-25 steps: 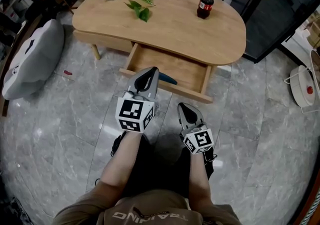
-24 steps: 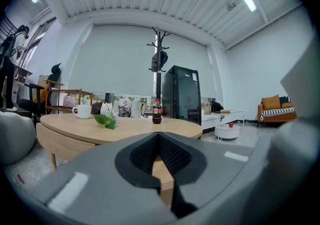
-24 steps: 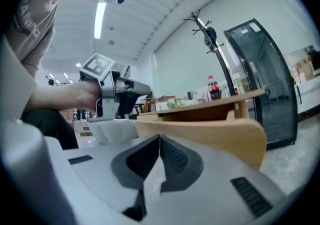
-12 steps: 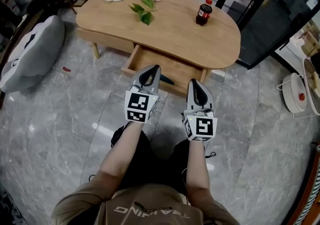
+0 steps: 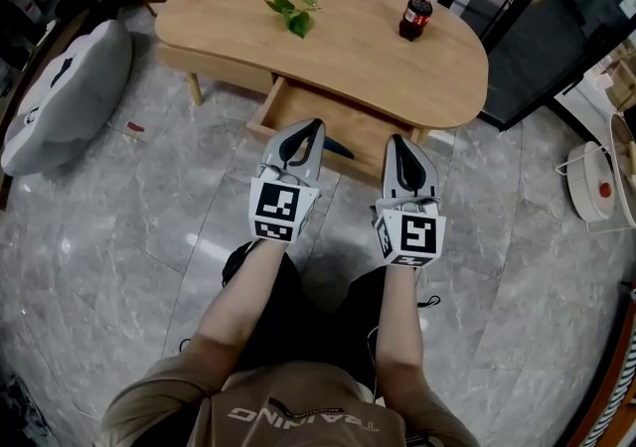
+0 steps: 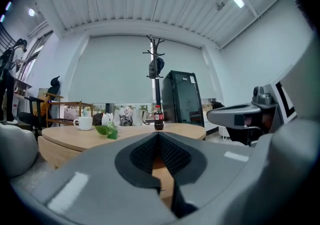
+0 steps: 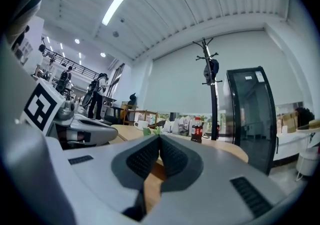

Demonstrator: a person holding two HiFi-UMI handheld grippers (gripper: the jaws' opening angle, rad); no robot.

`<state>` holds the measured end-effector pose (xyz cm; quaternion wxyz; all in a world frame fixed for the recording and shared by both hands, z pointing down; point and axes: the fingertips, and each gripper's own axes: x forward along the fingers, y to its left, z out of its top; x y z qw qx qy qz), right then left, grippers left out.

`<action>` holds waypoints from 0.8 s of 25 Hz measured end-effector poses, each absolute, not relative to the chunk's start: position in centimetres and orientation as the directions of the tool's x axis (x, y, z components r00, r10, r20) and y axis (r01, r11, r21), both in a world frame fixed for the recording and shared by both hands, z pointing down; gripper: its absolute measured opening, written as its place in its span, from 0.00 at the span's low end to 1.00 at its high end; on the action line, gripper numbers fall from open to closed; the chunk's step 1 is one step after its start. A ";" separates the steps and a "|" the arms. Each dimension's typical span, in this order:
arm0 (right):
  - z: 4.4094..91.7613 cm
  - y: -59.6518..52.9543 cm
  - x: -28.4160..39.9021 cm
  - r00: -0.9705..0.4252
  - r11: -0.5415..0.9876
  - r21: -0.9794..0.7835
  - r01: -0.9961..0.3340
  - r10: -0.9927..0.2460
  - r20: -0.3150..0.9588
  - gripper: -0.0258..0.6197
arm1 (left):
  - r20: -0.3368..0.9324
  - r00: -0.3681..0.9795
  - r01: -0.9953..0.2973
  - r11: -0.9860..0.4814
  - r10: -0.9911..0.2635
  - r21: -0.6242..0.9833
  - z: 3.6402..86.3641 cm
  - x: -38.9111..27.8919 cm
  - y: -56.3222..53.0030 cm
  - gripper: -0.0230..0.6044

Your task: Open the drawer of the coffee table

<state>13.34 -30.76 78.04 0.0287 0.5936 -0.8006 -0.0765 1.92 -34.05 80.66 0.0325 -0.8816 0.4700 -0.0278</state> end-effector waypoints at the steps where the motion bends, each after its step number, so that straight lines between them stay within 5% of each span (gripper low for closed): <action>1: 78.3 -30.7 13.4 -0.289 0.280 0.164 -0.946 -0.956 -0.039 0.05 | 0.020 0.566 -0.820 -0.565 -0.824 -0.093 80.6 2.2 -33.9 0.05; 20: 79.1 -30.5 11.9 -0.280 0.295 0.131 -0.946 -0.952 0.124 0.05 | 0.074 0.611 -0.791 -0.602 -0.789 0.114 81.6 3.4 -29.1 0.05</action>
